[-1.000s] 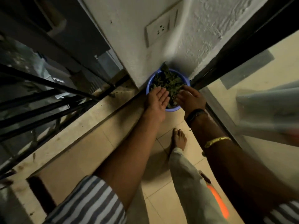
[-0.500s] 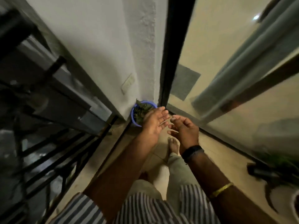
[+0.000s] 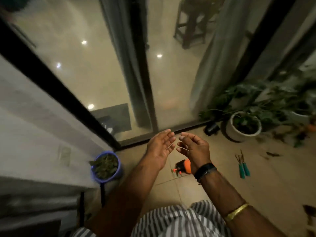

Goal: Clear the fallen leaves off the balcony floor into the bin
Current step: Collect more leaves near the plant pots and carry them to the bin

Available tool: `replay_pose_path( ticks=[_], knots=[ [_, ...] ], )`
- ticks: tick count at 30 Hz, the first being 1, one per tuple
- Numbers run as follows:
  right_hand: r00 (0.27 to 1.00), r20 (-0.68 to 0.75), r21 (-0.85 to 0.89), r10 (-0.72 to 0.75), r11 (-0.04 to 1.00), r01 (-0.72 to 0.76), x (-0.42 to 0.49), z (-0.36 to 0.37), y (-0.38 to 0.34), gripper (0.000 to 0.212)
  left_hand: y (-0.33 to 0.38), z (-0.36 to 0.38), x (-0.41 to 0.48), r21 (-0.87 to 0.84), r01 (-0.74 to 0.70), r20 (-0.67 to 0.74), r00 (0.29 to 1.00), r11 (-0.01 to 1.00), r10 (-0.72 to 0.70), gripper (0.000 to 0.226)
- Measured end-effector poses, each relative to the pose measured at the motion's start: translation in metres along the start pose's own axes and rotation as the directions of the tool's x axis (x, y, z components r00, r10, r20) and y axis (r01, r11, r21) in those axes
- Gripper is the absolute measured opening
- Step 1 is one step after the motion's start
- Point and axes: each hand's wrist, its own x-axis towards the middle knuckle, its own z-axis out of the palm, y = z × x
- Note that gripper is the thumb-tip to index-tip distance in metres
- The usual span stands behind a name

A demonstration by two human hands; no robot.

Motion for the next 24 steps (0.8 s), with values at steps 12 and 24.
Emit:
replay_pose_path(
  ticks=[12, 24],
  knots=[
    [0.874, -0.477, 0.188, -0.093, 0.961, 0.205, 0.013, -0.283, -0.103, 0.012, -0.171, 0.26, 0.017, 0.357, 0.201, 0.29, 0.904, 0.912, -0.313, 0.017],
    [0.435, -0.895, 0.336, 0.099, 0.79, 0.512, -0.021, -0.489, -0.131, 0.013, -0.357, 0.451, -0.001, 0.828, 0.228, 0.267, 0.642, 0.512, -0.718, 0.012]
  ],
)
